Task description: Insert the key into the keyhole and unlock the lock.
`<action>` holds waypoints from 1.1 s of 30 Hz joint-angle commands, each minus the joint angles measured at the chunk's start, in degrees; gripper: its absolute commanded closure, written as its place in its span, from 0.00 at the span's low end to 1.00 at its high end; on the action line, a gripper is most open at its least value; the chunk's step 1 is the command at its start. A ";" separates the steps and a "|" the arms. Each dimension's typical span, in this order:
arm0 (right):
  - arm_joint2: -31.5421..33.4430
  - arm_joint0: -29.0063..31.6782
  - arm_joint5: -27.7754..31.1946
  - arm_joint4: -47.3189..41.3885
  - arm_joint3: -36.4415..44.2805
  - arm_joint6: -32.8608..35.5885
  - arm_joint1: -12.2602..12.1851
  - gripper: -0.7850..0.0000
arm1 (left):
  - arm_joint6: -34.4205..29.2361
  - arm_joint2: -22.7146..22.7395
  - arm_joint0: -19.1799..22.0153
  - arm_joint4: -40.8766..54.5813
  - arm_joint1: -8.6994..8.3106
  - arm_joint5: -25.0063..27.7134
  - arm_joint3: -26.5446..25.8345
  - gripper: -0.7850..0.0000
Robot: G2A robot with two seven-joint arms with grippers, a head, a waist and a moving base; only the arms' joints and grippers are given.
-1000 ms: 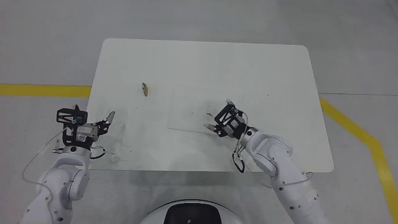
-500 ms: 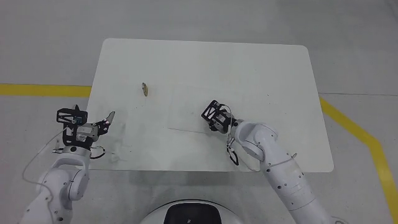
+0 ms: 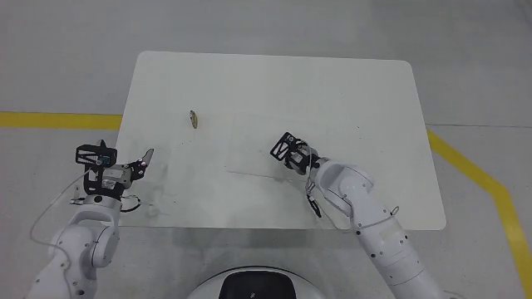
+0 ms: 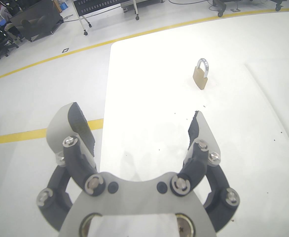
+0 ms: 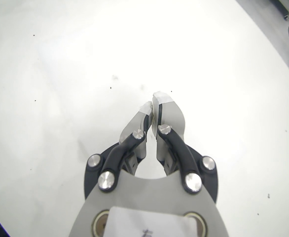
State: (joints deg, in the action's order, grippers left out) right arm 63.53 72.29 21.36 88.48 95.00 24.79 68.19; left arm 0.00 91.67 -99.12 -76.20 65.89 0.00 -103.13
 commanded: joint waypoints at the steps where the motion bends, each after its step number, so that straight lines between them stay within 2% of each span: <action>1: 0.90 1.15 -0.27 1.52 1.37 -1.99 -0.28 1.00 | 0.00 0.00 0.00 0.00 0.00 0.00 0.00 0.00; 6: 4.49 5.38 -1.57 -0.39 5.34 -9.30 -0.85 1.00 | 0.00 0.00 0.00 0.00 0.00 0.00 0.00 0.00; 9: 7.64 8.26 -2.74 -6.73 7.05 -13.87 -0.98 1.00 | 0.00 0.00 0.00 0.00 0.00 0.00 0.00 0.00; 11: 10.39 10.81 -5.96 -15.29 7.56 -17.81 -0.77 1.00 | 0.00 0.00 0.00 0.00 0.00 0.00 0.00 0.00; 13: 13.44 12.92 -4.99 -24.97 7.23 -21.96 -0.71 1.00 | 0.00 0.00 0.00 0.00 0.00 0.00 0.00 0.00; 15: 16.23 14.89 -1.16 -32.58 6.34 -24.95 -0.85 1.00 | 0.00 0.00 0.00 0.00 0.00 0.00 0.00 0.00; 18: 19.94 17.95 4.04 -39.60 5.30 -26.91 -1.22 1.00 | 0.00 0.00 0.00 0.00 0.00 0.00 0.00 0.00; 21: 22.61 20.87 5.03 -39.16 6.64 -27.59 -1.58 1.00 | 0.00 0.00 0.00 0.00 0.00 0.00 0.00 0.00; 33: 22.61 20.87 5.03 -39.16 6.64 -27.59 -1.58 1.00 | 0.00 0.00 0.00 0.00 0.00 0.00 0.00 0.00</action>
State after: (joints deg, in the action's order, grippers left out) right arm 86.14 93.16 26.38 49.32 101.64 -2.79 66.61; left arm 0.00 91.67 -99.12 -76.20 65.89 0.00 -103.13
